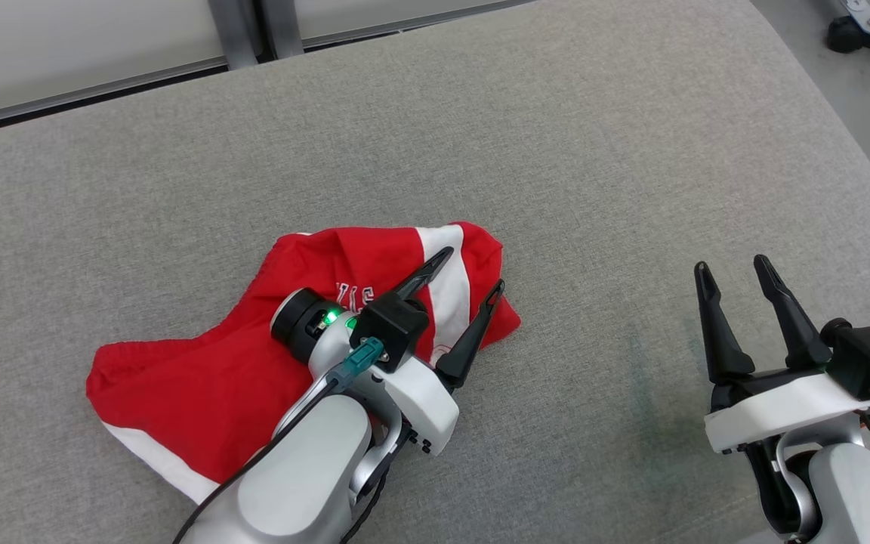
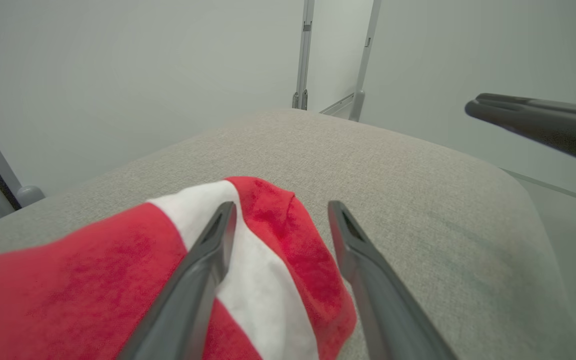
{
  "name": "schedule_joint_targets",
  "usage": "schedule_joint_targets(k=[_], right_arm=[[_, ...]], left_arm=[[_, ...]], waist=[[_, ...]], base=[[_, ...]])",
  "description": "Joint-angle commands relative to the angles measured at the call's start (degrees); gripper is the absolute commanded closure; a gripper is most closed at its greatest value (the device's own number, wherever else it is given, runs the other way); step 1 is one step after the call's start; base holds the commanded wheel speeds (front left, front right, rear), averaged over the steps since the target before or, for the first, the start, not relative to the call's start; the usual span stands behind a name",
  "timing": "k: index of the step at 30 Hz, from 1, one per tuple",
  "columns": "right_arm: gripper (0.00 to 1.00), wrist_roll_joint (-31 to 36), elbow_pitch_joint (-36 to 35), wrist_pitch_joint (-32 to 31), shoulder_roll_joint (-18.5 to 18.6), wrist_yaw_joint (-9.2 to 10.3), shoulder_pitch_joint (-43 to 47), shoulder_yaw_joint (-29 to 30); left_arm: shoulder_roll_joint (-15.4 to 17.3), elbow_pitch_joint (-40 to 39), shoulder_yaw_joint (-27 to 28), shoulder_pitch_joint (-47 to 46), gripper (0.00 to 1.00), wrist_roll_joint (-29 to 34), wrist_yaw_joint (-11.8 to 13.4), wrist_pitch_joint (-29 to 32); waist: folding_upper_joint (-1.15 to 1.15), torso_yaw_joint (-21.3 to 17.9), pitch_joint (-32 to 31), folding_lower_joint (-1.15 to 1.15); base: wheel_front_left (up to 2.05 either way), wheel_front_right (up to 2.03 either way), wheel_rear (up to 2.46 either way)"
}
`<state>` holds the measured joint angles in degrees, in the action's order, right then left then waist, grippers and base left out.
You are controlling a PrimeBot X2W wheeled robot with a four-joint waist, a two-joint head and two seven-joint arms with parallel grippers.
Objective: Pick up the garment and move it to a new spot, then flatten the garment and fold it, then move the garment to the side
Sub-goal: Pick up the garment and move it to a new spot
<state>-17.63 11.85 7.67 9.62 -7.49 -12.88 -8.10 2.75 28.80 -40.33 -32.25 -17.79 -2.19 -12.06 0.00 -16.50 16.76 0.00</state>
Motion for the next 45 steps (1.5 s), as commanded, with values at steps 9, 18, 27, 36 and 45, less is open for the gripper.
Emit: schedule_joint_targets(k=[9, 18, 27, 36, 45], right_arm=[[0.00, 0.65, 1.04, 0.61, 0.88, -0.01, 0.57, 0.61], [0.00, 1.62, -0.27, -1.26, 1.22, -0.01, 2.89, 0.86], [0.00, 2.14, -1.36, -3.00, 0.85, -0.01, 5.74, 0.79], [0.00, 2.32, -2.25, -4.16, 0.79, -0.01, 9.09, 1.21], [0.00, 2.99, -3.74, -5.82, 0.22, -0.01, 11.56, 1.63]], left_arm=[[1.42, -5.69, 4.64, 2.93, 0.00, -1.99, 4.43, -3.12], [6.64, -14.16, 18.13, 12.38, 0.00, -3.31, 9.39, -3.10], [11.08, -12.85, 26.71, 21.10, 0.00, -6.65, 8.83, -3.11], [13.71, -12.85, 25.49, 26.61, 0.00, -6.62, 7.27, -2.10], [14.61, -14.88, 24.29, 29.69, 0.00, -6.61, 7.11, -1.25]], waist=[[0.00, 7.41, -5.72, 0.00], [0.00, 13.49, -9.72, 0.00], [0.00, 16.61, -13.02, 0.00], [0.00, 17.13, -16.22, 0.00], [0.00, 17.07, -18.02, 0.00]], base=[[0.00, 0.00, 0.00], [0.00, 0.00, 0.00], [0.00, 0.00, 0.00], [0.00, 0.00, 0.00], [0.00, 0.00, 0.00]])
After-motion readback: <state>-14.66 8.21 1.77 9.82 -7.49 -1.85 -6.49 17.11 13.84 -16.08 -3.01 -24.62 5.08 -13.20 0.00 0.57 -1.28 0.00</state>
